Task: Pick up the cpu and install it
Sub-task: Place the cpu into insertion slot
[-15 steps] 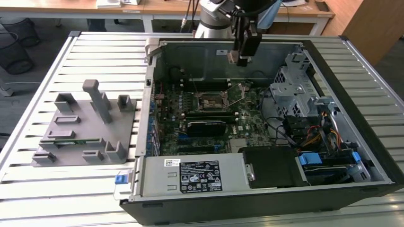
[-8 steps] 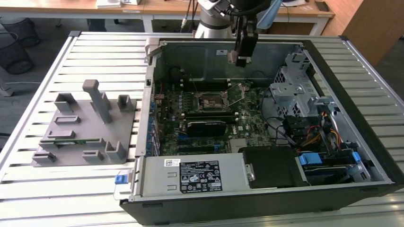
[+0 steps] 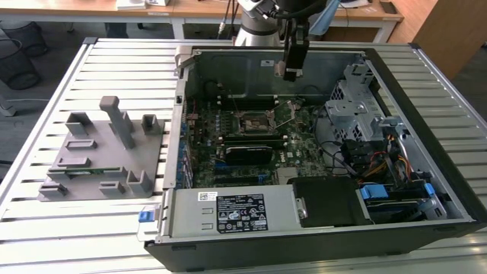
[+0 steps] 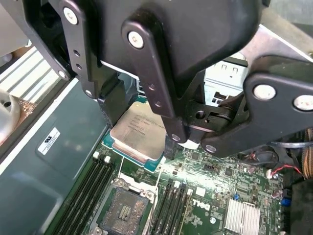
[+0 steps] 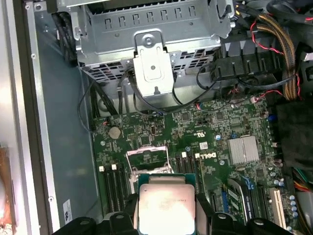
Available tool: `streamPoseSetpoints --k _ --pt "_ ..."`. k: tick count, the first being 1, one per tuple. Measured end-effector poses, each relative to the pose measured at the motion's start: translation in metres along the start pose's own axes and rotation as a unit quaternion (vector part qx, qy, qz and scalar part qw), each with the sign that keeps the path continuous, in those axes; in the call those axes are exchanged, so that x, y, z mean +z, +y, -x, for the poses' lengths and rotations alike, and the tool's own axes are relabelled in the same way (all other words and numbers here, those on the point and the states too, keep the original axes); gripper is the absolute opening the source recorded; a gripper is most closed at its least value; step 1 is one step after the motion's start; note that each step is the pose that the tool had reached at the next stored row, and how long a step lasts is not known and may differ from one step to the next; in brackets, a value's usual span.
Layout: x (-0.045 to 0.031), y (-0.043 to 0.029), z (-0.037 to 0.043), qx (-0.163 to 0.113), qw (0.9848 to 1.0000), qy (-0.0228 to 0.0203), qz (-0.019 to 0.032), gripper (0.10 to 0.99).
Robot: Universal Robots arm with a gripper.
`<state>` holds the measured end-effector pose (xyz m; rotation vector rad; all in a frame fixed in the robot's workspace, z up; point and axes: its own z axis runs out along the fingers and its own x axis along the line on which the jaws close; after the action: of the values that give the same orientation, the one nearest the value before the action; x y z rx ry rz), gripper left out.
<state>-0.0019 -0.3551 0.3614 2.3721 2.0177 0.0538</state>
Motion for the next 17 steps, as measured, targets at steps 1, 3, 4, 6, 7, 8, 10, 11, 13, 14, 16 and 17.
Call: streamPoseSetpoints --k 1,3,4,6,7,8,10,11,13,14,16,17 --pt "0.0002 0.0 0.0 -0.009 1.0 0.0004 -0.0001 0.541" --pt "0.0008 0.0 0.0 -0.027 0.9996 0.0012 -0.0002 0.541" --pt "0.0011 0.0 0.0 -0.037 0.9993 0.0016 -0.0003 0.541" --pt "0.0017 0.0 0.0001 -0.055 0.9985 0.0024 -0.0005 0.541" --pt "0.002 -0.0001 0.0001 -0.062 0.9981 0.0027 -0.0005 0.541" --pt "0.0023 -0.0001 0.0001 -0.066 0.9978 0.0029 -0.0006 0.541" --pt "0.0031 -0.0002 0.0002 -0.071 0.9975 0.0032 -0.0006 0.541" --pt "0.0035 -0.0002 0.0002 -0.072 0.9974 0.0032 -0.0006 0.541" --pt "0.0044 -0.0003 0.0002 -0.075 0.9972 0.0033 -0.0005 0.541" --pt "0.0049 -0.0004 0.0002 -0.075 0.9971 0.0033 -0.0004 0.541" --pt "0.0059 -0.0005 0.0003 -0.077 0.997 0.0035 -0.0004 0.541" --pt "0.0065 -0.0006 0.0003 -0.077 0.997 0.0036 -0.0004 0.541"
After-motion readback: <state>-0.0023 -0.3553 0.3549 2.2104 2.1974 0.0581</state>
